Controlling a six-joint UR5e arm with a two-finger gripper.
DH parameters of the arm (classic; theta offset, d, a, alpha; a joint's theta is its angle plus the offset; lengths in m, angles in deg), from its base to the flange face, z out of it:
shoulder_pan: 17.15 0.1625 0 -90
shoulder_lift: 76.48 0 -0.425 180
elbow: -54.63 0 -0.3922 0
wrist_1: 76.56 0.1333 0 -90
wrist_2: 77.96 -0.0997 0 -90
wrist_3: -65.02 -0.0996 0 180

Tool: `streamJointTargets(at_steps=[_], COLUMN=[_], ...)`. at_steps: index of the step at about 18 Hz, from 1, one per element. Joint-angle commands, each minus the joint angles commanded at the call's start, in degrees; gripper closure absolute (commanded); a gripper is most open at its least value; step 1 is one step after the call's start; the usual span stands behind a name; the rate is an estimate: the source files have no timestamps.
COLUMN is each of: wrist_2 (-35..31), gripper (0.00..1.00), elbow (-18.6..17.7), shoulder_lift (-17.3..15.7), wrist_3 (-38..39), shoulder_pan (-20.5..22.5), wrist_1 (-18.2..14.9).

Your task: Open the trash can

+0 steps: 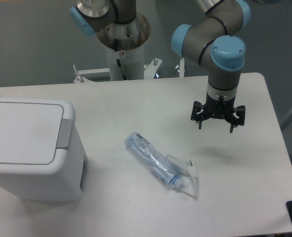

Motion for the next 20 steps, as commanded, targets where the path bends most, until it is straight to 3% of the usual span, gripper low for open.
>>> streamJointTargets(at_steps=[11,20], wrist_2=[5.19,9.06], gripper=[0.00,0.00], elbow=[7.91,8.00], shoulder_lift=[-2.46,-7.65], wrist_3=[20.83,27.70], shoulder_pan=[-9.23,-16.34], wrist_1=[0.00,0.00])
